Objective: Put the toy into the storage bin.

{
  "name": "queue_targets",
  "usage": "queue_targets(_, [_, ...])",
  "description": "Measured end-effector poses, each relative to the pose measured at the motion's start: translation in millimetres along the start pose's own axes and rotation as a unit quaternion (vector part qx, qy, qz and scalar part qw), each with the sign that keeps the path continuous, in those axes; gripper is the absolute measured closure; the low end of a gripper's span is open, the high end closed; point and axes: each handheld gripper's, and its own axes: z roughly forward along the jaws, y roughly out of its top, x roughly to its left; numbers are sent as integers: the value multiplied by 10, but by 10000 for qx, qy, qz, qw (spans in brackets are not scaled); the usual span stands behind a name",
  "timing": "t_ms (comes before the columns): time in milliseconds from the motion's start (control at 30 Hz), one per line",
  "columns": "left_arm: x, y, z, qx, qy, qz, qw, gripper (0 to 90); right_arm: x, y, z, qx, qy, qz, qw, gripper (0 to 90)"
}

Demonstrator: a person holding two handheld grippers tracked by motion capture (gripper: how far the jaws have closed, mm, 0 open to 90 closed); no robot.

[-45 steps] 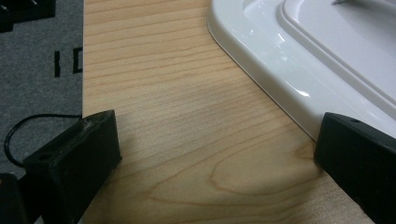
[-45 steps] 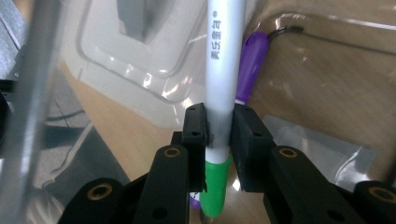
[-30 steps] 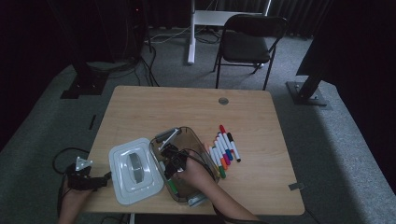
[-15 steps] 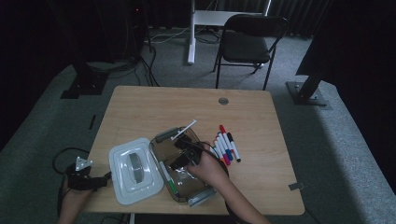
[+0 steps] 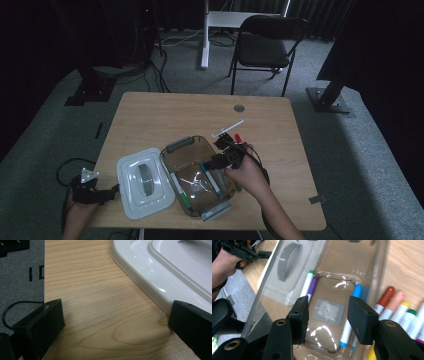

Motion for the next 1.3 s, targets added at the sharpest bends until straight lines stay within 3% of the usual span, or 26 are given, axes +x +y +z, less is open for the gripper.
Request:
queue_targets(267, [0, 0, 0, 0, 1, 0, 10000, 8, -255, -135, -176, -341, -253, 190, 9989, 516])
queue_targets(500, [0, 0, 0, 0, 0, 0, 10000, 7, -502, -255, -234, -398, -527, 306, 9973, 501])
queue_targets(700, [-1, 0, 0, 4, -2, -3, 10000, 8, -741, -371, -228, -438, -696, 593, 9948, 481])
queue_targets(833, [-1, 0, 0, 4, -2, -3, 10000, 8, -890, -434, -195, -457, -740, 765, 9933, 525])
queue_targets(1100, [0, 0, 0, 4, -2, -3, 10000, 8, -1184, -538, -122, -500, -1192, 939, 9872, 560])
queue_targets(1300, [-1, 0, 0, 6, 0, -3, 10000, 8, -1478, -598, -4, -376, -1406, 1259, 9813, 611])
